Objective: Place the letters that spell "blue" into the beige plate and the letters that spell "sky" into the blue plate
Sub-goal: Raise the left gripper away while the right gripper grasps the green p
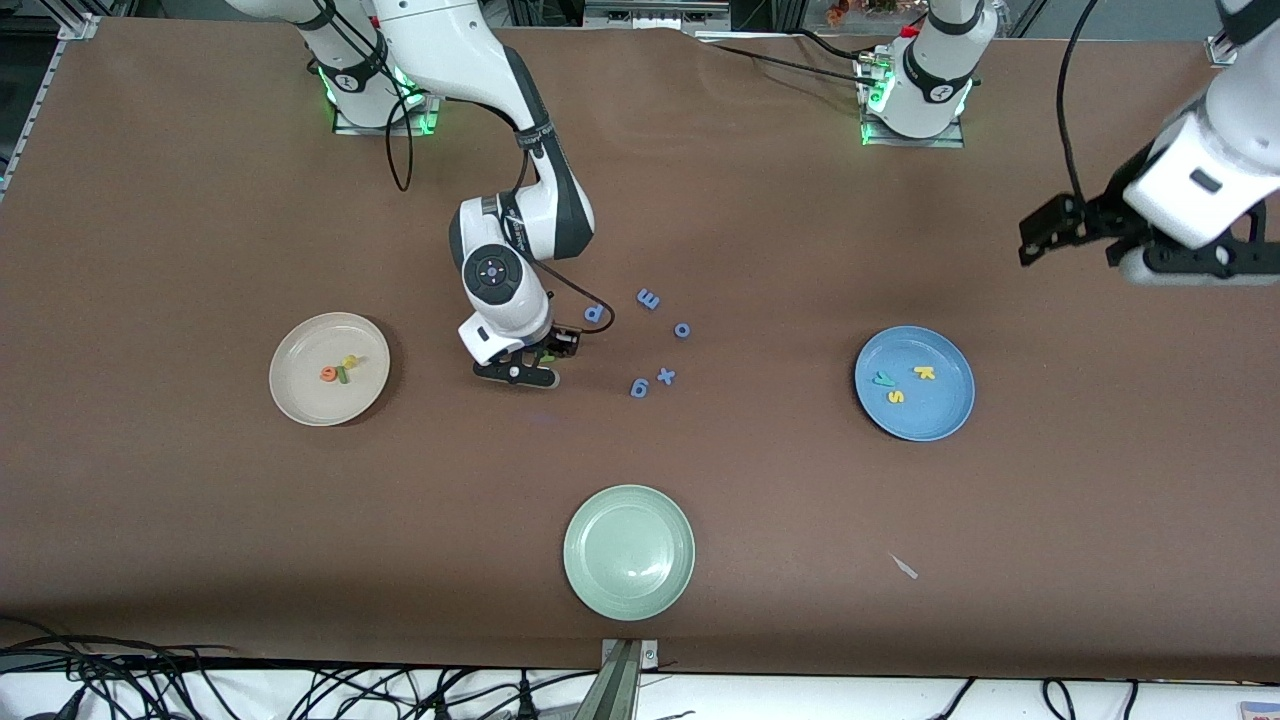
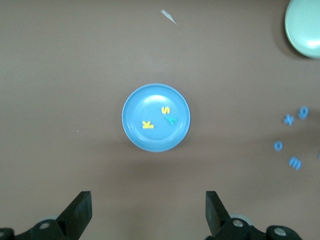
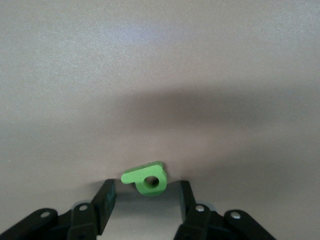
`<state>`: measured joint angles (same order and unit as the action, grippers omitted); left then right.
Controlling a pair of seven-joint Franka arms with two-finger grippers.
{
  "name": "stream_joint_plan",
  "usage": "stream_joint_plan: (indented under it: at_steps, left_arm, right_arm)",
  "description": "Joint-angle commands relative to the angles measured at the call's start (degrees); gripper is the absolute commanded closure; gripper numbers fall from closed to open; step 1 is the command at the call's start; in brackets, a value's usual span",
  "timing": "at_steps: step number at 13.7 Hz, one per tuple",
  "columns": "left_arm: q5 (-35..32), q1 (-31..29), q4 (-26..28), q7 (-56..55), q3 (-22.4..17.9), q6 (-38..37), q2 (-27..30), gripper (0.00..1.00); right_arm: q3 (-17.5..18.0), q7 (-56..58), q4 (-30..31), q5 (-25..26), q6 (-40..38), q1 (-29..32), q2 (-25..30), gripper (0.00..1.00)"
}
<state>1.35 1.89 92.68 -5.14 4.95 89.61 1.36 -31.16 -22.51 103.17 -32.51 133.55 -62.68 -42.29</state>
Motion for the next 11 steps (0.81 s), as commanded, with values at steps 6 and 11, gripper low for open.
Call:
stream_joint_plan:
  at_steps: [6,11]
  left_arm:
    - [1.4,0.8,6.6,1.7,-1.2,1.3,5.7,0.00]
    - [1.3,0.6,0.6,1.8,-1.2,0.7,0.8,0.00]
  right_arm:
    - [0.2,0.3,0.3,-2.0,1.4,0.6,0.3,0.45]
    - [0.2,0.2,0.2,-2.2,2.0,0.6,-0.1,0.53]
